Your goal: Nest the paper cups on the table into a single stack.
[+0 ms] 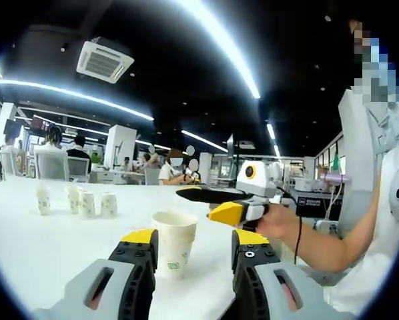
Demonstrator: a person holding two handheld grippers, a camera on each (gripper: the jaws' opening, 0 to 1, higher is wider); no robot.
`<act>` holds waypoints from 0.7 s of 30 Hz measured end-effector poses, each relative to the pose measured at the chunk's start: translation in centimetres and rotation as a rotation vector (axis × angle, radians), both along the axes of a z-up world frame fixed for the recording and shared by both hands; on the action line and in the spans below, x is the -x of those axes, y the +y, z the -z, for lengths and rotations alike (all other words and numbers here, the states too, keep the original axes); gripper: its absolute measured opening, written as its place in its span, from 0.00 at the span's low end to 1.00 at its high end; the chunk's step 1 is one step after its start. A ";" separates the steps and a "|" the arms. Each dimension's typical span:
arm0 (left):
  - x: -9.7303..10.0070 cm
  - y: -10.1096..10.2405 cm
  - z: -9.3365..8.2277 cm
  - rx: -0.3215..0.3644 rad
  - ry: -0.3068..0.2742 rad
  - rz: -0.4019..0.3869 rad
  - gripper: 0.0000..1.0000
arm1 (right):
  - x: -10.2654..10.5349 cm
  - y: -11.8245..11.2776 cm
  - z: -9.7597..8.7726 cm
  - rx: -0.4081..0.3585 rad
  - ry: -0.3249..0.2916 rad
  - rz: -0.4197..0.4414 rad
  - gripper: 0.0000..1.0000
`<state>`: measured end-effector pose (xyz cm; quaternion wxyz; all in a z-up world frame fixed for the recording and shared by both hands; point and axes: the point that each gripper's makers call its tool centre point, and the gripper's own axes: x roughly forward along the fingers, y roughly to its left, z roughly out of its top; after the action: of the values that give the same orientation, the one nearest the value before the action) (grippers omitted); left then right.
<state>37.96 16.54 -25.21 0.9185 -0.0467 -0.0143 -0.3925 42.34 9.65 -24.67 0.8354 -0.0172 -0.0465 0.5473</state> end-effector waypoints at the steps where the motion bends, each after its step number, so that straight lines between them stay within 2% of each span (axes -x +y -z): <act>1: -0.6 0.5 -0.4 -0.010 -0.013 -0.019 0.47 | 0.2 -0.2 -0.1 -0.002 -0.003 0.003 0.74; 5: -3.2 2.0 -2.0 -0.014 -0.048 -0.073 0.47 | 0.9 -0.7 -0.5 -0.018 -0.011 0.014 0.74; 8: -6.8 3.5 -2.6 -0.024 -0.064 -0.138 0.47 | 1.5 -1.1 -0.9 -0.031 -0.019 0.020 0.73; 11: -10.4 4.5 -2.3 -0.027 -0.053 -0.187 0.48 | 2.3 -1.3 -1.1 -0.047 -0.024 0.020 0.73; 12: -12.1 4.8 -1.8 -0.047 -0.036 -0.209 0.48 | 2.5 -1.3 -1.1 -0.048 -0.025 0.018 0.73; 15: -15.2 5.1 -1.3 -0.081 -0.030 -0.245 0.50 | 3.0 -1.4 -0.8 -0.042 -0.027 0.019 0.74; 17: -17.2 4.8 -1.0 -0.096 -0.020 -0.247 0.51 | 3.3 -1.6 -0.7 -0.045 -0.026 0.020 0.74; 18: -17.6 4.7 -1.0 -0.099 -0.020 -0.249 0.51 | 3.3 -1.7 -0.7 -0.046 -0.025 0.022 0.74; 19: -19.3 4.7 -0.4 -0.127 -0.011 -0.269 0.51 | 3.4 -1.8 -0.7 -0.047 -0.025 0.024 0.74; 21: -21.2 4.5 0.4 -0.154 0.008 -0.276 0.51 | 3.6 -2.2 -0.8 -0.051 -0.025 0.030 0.74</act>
<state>59.18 21.06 -25.57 0.9646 0.0248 0.0131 -0.2621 38.72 7.43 -23.85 0.8429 -0.0033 -0.0709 0.5333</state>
